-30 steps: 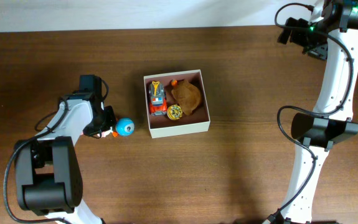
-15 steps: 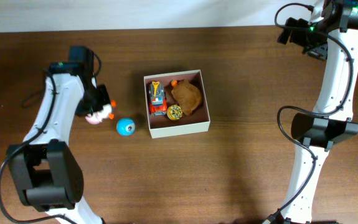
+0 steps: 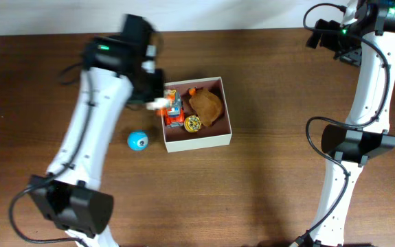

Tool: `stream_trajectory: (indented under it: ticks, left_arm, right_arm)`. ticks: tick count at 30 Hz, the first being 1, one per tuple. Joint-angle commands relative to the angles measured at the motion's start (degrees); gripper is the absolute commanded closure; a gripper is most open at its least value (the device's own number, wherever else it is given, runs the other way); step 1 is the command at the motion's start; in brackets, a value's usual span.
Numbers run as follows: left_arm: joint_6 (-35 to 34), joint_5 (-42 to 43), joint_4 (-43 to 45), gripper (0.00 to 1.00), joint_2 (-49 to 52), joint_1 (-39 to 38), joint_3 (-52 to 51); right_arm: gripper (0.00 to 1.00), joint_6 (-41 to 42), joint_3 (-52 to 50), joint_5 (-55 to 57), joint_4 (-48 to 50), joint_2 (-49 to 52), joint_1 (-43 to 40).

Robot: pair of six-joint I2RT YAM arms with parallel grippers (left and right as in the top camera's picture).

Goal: Pack container
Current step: 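Lift the pink plush toy and lower it into the box, then release the plush toy and move the left gripper to the blue ball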

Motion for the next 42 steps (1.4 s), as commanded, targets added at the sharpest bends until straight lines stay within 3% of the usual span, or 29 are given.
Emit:
stream_trajectory:
  ticks: [1,10,19,30,31,34,35,37,42]
  left_arm:
    - [-4.57,-0.15,1.31,0.98,-1.64,-6.99,1.51]
    - [-15.91,-6.49,1.22,0.98,-1.46,-16.72,0.39]
    - [-25.42,-14.27,1.51,0.98,-0.04,-19.3,-3.3]
    - [-28.37,-15.89,3.65,0.98,5.44,-19.3,-6.4]
    - [-28.37,-15.89,3.65,0.89,6.05,-19.3,-6.4]
    - [-28.37,-15.91,4.0,0.41,7.48,-19.3,-6.4]
    - [-28.37,-15.91,4.26,0.33,7.85,-19.3,-6.4]
    - [-28.37,-15.85,4.72,0.27,8.35,-19.3,-6.4]
    - [-28.33,-15.5,5.29,0.27,8.31,-19.26,-5.95]
  right_arm:
    - [0.01,0.35,-0.26,-0.35,-0.33,-2.14,0.2]
    - [0.01,0.35,-0.26,-0.35,-0.33,-2.14,0.2]
    - [0.01,0.35,-0.26,-0.35,-0.33,-2.14,0.2]
    - [0.01,0.35,-0.26,-0.35,-0.33,-2.14,0.2]
    - [0.01,0.35,-0.26,-0.35,-0.33,-2.14,0.2]
    - [0.01,0.35,-0.26,-0.35,-0.33,-2.14,0.2]
    - [0.01,0.35,-0.26,-0.35,-0.33,-2.14,0.2]
    - [0.01,0.35,-0.26,-0.35,-0.33,-2.14,0.2]
    - [0.01,0.35,-0.26,-0.35,-0.33,-2.14,0.2]
